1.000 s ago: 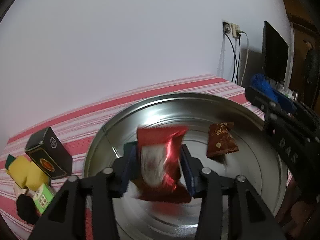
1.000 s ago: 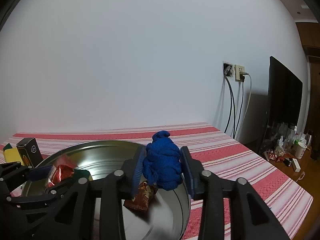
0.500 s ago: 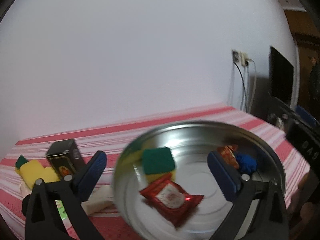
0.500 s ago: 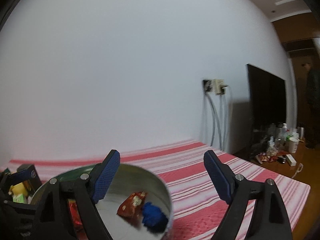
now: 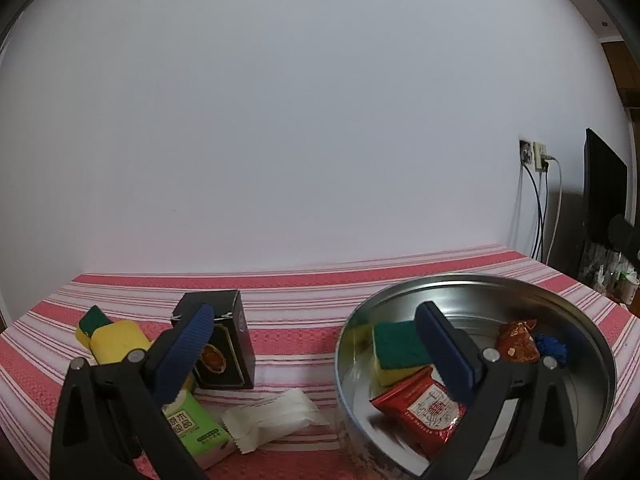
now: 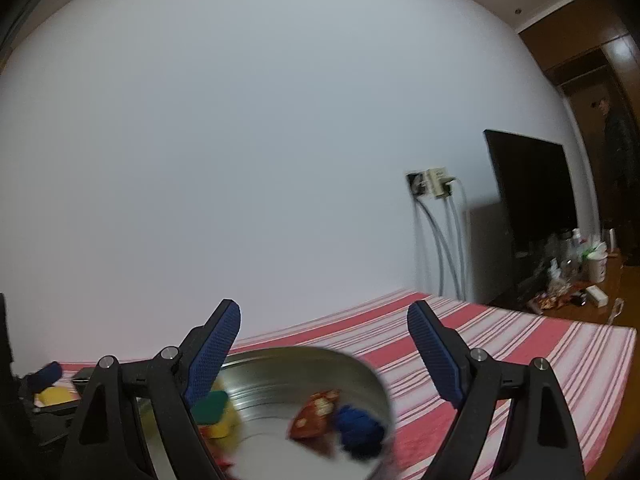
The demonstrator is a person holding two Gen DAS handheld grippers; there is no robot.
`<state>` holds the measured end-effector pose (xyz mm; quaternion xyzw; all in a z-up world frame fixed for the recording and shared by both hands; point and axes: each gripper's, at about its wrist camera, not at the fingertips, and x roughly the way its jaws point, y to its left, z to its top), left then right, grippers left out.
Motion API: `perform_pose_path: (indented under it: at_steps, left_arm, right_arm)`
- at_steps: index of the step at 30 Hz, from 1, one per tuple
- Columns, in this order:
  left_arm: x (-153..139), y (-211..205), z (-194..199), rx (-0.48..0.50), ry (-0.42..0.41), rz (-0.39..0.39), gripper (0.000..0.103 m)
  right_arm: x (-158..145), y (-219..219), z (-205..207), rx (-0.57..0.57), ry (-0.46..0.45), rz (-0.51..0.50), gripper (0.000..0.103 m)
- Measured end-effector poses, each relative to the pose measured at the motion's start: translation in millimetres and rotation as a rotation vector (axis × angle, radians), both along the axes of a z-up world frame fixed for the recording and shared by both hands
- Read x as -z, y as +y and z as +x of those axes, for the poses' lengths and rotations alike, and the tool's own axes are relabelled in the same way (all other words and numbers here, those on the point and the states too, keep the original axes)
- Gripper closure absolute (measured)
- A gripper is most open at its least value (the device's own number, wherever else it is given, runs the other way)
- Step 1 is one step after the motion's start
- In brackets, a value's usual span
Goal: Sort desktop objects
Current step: 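Withdraw both open tools from the tin toward the remaining objects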
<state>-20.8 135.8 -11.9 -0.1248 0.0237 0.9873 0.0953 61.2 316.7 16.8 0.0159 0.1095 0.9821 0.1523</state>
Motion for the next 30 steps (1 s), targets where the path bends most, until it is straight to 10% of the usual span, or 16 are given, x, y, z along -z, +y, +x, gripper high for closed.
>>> perform_pose_path:
  at_steps: [30]
  left_arm:
    - [8.6,-90.0,-20.0,-0.086,-0.032,0.029,0.001]
  right_arm:
    - [1.7,-101.4,-16.5,-0.175,-0.069,0.0,0.015]
